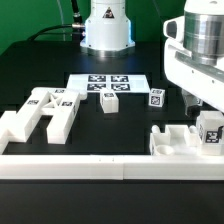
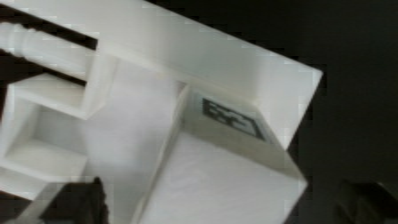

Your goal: Assemble chair

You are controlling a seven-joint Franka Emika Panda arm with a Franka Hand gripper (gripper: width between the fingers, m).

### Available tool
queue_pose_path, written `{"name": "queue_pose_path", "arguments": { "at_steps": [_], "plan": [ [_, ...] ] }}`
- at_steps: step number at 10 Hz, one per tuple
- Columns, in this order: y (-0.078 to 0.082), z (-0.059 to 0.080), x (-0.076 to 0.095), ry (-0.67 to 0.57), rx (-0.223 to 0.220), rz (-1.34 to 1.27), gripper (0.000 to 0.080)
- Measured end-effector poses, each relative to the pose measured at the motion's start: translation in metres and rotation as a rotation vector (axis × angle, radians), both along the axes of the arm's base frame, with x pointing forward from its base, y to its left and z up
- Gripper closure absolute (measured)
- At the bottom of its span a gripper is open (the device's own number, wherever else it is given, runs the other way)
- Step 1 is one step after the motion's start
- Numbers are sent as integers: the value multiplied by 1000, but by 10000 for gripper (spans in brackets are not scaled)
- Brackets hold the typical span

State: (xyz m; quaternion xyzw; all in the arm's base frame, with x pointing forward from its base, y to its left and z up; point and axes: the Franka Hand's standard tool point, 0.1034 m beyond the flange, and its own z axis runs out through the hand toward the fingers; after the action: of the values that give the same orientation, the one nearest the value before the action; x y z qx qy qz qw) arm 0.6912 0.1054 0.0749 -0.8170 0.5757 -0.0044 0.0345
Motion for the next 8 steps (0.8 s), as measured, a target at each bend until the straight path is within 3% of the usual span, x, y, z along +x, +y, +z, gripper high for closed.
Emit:
{"name": "queue_pose_path", "arguments": {
  "at_steps": [8],
  "plan": [
    [3,-2,-1,-31,-50,738,150]
  ]
}}
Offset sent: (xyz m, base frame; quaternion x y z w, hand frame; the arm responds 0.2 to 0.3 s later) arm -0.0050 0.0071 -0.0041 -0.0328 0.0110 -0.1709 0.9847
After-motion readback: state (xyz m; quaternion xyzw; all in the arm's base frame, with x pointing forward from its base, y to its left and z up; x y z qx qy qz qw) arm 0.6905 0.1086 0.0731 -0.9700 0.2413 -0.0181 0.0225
